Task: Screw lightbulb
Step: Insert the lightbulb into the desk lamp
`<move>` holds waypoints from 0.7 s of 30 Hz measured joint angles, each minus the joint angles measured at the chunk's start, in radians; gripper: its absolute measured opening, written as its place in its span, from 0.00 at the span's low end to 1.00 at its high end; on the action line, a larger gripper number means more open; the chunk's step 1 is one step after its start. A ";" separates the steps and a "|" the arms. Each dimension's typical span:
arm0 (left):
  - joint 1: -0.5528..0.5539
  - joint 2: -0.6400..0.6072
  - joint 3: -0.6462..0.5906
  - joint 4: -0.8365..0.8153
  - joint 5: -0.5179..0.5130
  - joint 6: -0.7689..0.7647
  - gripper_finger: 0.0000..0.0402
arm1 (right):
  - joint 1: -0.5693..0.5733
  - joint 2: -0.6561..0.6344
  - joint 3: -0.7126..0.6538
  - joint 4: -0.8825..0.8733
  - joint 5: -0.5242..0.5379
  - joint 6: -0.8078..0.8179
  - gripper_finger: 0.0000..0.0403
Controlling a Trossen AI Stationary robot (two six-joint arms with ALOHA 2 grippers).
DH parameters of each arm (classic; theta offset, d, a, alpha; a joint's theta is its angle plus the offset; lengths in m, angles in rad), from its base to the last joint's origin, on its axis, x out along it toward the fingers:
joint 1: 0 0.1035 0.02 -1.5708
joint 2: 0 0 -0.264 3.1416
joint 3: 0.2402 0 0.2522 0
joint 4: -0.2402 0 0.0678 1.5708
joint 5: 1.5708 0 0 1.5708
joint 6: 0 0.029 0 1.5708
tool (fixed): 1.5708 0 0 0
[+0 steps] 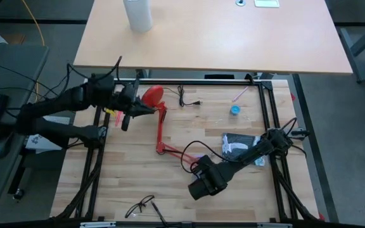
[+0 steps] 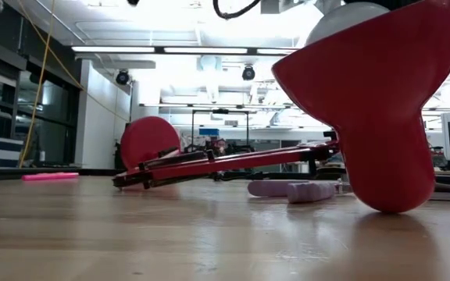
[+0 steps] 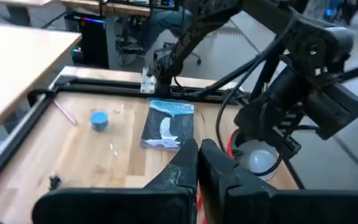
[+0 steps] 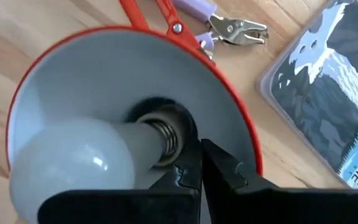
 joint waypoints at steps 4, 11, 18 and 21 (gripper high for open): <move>-0.003 -0.055 -0.144 0.106 -0.004 -0.097 0.00 | 0.016 -0.005 0.000 0.000 -0.012 0.005 0.00; -0.046 -0.073 -0.319 0.165 -0.005 -0.177 0.00 | 0.053 -0.005 0.000 0.000 -0.042 0.042 0.00; -0.089 -0.051 -0.391 0.311 -0.058 -0.203 0.00 | 0.083 -0.059 -0.098 0.002 -0.074 0.149 0.00; -0.098 -0.025 -0.392 0.319 -0.100 -0.195 0.00 | 0.105 -0.163 -0.230 0.001 -0.096 0.262 0.00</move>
